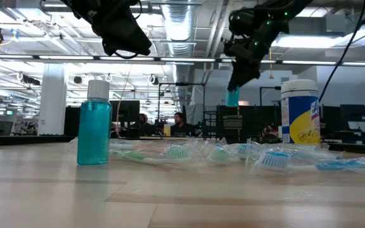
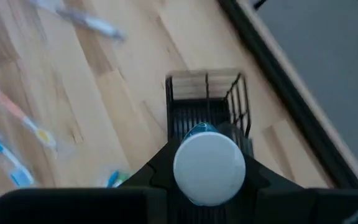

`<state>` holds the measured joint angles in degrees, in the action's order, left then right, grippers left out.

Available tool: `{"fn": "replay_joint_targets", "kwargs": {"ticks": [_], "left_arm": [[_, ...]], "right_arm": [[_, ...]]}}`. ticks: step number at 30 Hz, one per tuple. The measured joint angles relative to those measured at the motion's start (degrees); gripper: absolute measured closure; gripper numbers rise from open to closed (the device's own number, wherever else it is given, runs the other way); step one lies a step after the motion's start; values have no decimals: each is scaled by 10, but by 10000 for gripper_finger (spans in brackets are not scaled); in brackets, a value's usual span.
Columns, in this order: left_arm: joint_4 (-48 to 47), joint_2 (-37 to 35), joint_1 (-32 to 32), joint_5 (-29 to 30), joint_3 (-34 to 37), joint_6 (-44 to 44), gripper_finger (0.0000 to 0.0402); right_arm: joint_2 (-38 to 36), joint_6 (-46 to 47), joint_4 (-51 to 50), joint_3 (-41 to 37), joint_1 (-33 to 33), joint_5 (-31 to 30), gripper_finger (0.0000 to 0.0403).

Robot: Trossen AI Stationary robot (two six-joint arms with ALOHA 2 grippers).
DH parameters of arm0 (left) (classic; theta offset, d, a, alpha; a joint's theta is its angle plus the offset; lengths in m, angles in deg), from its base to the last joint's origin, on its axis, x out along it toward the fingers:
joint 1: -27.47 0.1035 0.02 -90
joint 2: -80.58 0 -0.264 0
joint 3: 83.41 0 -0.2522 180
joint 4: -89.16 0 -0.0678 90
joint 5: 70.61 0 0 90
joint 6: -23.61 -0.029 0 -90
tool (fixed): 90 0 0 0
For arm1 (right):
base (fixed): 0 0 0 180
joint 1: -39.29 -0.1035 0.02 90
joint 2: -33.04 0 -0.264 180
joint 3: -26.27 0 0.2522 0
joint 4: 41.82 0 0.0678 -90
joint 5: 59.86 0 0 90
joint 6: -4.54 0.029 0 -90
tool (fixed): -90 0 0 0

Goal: Pick & Place toothbrushing station
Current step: Put the left mouthwash bottle into the mesh organizer

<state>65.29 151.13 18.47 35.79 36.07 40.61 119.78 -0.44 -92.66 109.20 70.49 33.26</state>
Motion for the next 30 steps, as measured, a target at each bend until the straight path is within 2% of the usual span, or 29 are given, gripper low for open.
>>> {"fn": "replay_joint_targets", "kwargs": {"ticks": [10, 21, 30], "left_arm": [[7, 0, -11, 0, 0, 0, 289], [15, 0, -11, 1, 0, 0, 289], [17, 0, -13, 1, 0, 0, 289]], "right_arm": [[-1, 0, 62, -39, 9, 1, 327], [1, 3, 77, -48, 13, 31, 327], [65, 1, 105, -48, 13, 32, 327]]}}
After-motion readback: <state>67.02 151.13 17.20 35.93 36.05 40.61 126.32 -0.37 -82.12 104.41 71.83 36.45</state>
